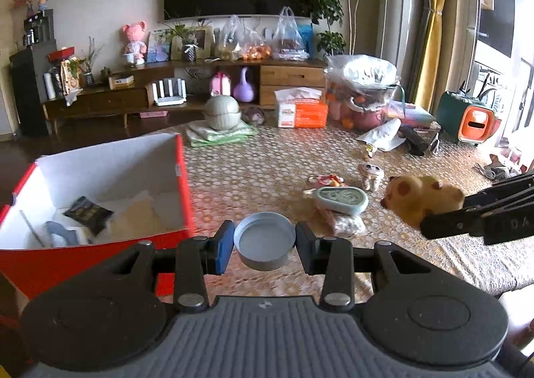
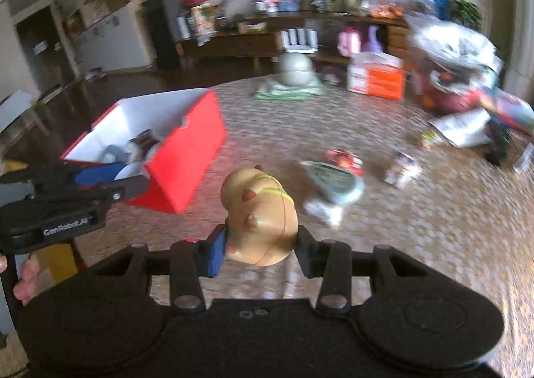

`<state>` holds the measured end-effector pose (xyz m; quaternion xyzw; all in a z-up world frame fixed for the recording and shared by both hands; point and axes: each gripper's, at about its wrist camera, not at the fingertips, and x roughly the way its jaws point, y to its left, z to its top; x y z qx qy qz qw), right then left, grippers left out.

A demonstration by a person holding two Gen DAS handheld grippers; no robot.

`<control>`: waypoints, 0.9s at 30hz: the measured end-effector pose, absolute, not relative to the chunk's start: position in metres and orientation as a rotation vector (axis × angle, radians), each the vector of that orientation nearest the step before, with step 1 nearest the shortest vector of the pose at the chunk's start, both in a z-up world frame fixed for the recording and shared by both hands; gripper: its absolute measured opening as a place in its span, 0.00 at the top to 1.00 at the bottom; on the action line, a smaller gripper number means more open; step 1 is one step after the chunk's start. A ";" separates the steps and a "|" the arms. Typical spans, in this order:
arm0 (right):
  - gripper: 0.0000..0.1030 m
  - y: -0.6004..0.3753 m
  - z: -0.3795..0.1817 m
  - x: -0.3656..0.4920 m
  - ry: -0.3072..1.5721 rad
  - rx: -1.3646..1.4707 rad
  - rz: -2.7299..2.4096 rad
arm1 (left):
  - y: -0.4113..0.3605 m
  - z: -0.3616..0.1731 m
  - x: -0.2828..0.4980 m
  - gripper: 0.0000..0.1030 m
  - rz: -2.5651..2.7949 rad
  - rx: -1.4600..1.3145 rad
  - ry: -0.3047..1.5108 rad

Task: Organize objects
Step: 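Carry the bottle cap and yellow plush with both tools over the box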

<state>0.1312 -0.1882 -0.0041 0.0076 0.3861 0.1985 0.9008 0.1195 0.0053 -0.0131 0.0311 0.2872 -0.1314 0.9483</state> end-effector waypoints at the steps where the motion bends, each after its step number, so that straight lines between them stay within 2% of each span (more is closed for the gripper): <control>1: 0.59 -0.178 -0.002 0.132 0.794 0.005 0.427 | 0.011 -0.011 0.117 0.62 -0.260 0.065 0.580; 16: 0.59 -0.045 0.020 0.171 0.748 -0.120 0.603 | 0.105 0.012 0.122 0.62 -0.119 0.035 0.536; 27: 0.59 0.003 0.009 0.219 0.750 -0.201 0.590 | 0.155 0.004 0.161 0.62 -0.037 0.055 0.561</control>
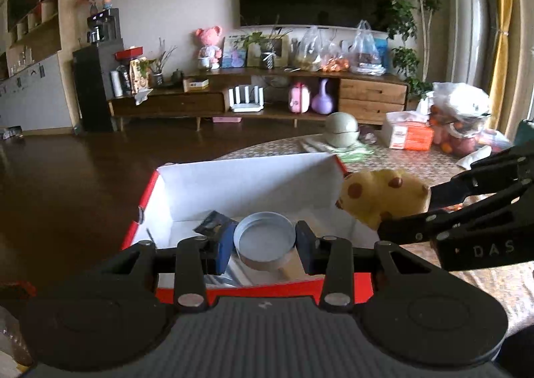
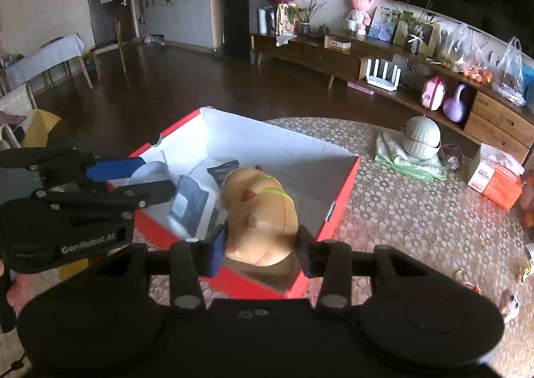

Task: Organize objects
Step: 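Carry the bottle cap and yellow plush with both tools over the box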

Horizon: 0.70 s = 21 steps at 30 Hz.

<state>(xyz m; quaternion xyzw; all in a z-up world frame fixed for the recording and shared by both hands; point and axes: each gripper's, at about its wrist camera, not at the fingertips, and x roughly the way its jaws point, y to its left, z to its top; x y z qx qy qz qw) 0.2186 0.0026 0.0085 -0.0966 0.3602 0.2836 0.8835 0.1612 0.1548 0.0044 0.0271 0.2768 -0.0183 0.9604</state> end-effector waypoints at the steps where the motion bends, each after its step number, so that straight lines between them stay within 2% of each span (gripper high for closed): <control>1: 0.58 0.006 0.006 0.223 0.752 -0.210 0.591 | 0.158 0.003 0.167 0.62 -0.032 0.054 0.569; 21: 0.58 0.057 -0.049 0.271 0.908 -0.262 0.632 | 0.202 -0.042 0.285 0.62 0.013 -0.043 0.804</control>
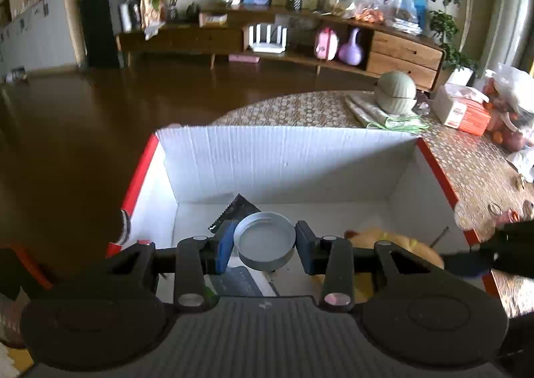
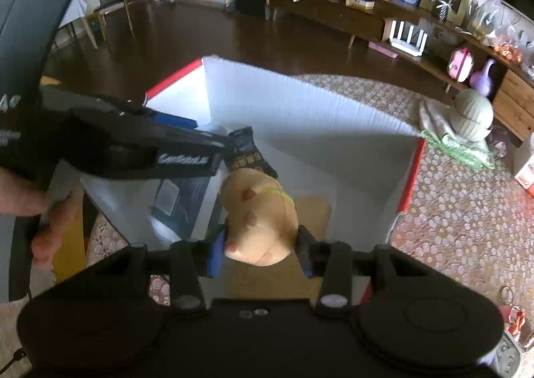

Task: Organize objects
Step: 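Carry the bottle cap and yellow plush with both tools over the box, then open both tools to drop the cap and plush into the box, then move both tools back from the box toward the table items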

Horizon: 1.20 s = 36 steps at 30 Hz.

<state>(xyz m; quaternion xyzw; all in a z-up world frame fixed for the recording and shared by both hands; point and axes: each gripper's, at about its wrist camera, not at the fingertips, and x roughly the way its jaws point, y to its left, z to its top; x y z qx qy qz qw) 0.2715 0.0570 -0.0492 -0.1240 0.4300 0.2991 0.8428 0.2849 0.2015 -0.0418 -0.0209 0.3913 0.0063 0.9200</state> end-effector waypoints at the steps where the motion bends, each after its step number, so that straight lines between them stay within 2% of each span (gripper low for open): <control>1: 0.58 0.057 -0.051 0.272 0.912 -0.266 0.631 | 0.202 -0.045 0.289 0.62 0.009 -0.051 0.818; 13: 0.56 0.060 -0.059 0.278 0.928 -0.283 0.637 | 0.199 -0.069 0.309 0.62 0.013 -0.054 0.959; 15: 0.53 0.062 -0.059 0.278 0.925 -0.285 0.647 | 0.199 -0.071 0.309 0.62 0.011 -0.053 0.971; 17: 0.44 0.063 -0.058 0.277 0.916 -0.289 0.651 | 0.197 -0.074 0.310 0.62 0.012 -0.054 0.981; 19: 0.39 0.062 -0.057 0.277 0.911 -0.285 0.665 | 0.199 -0.075 0.310 0.60 0.017 -0.058 0.990; 21: 0.39 0.062 -0.055 0.274 0.901 -0.286 0.662 | 0.201 -0.076 0.310 0.50 0.012 -0.086 0.990; 24: 0.39 0.059 -0.049 0.270 0.893 -0.269 0.675 | 0.203 -0.075 0.308 0.45 0.032 -0.099 0.975; 36: 0.39 0.036 -0.016 0.238 0.838 -0.233 0.705 | 0.192 -0.049 0.277 0.44 0.026 -0.122 0.887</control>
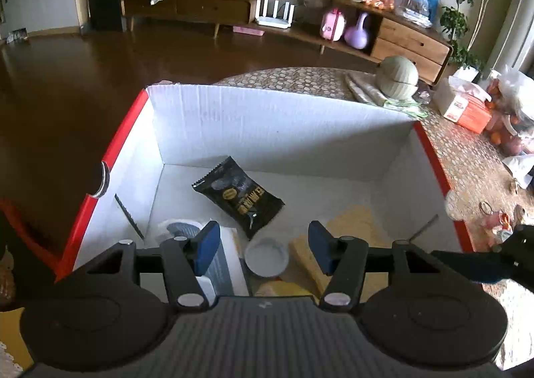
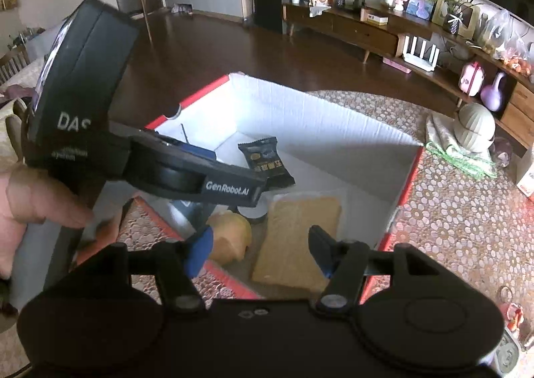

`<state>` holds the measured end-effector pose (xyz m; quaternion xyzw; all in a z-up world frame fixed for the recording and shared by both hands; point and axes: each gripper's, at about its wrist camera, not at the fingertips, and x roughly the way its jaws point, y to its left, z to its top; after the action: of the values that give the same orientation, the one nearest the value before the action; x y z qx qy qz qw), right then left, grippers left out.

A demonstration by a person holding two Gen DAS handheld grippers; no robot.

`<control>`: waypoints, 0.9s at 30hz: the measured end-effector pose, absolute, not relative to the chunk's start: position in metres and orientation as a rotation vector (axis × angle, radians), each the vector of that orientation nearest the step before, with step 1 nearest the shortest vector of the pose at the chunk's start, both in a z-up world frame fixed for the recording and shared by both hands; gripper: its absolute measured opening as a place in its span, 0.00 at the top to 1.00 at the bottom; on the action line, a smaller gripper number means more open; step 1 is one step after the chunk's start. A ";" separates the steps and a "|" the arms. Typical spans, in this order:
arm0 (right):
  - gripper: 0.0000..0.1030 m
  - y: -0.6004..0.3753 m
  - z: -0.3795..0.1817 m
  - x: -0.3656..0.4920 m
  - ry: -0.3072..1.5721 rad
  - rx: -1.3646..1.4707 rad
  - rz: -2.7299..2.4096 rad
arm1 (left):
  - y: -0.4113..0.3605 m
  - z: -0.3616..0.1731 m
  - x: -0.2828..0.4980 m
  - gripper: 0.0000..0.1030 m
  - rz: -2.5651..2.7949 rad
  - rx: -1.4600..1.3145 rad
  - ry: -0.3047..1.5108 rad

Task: Organize objects
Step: 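Move both tools back from the box toward the table items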

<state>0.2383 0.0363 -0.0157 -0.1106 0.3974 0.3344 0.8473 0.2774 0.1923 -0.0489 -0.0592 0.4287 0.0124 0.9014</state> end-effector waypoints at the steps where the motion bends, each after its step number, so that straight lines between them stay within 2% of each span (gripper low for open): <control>1: 0.39 0.034 -0.013 0.235 0.833 -0.230 0.706 | 0.190 -0.046 0.274 0.44 0.025 -0.116 0.880; 12: 0.37 -0.003 0.027 0.196 0.759 -0.172 0.704 | 0.167 -0.003 0.229 0.44 0.006 -0.075 0.785; 27: 0.28 -0.077 0.055 0.150 0.672 -0.071 0.624 | 0.128 0.039 0.159 0.44 -0.064 -0.062 0.691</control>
<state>0.1496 -0.0775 0.0552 -0.0341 0.3241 0.3011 0.8962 0.1590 0.1284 0.0385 -0.0303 0.3388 -0.0312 0.9399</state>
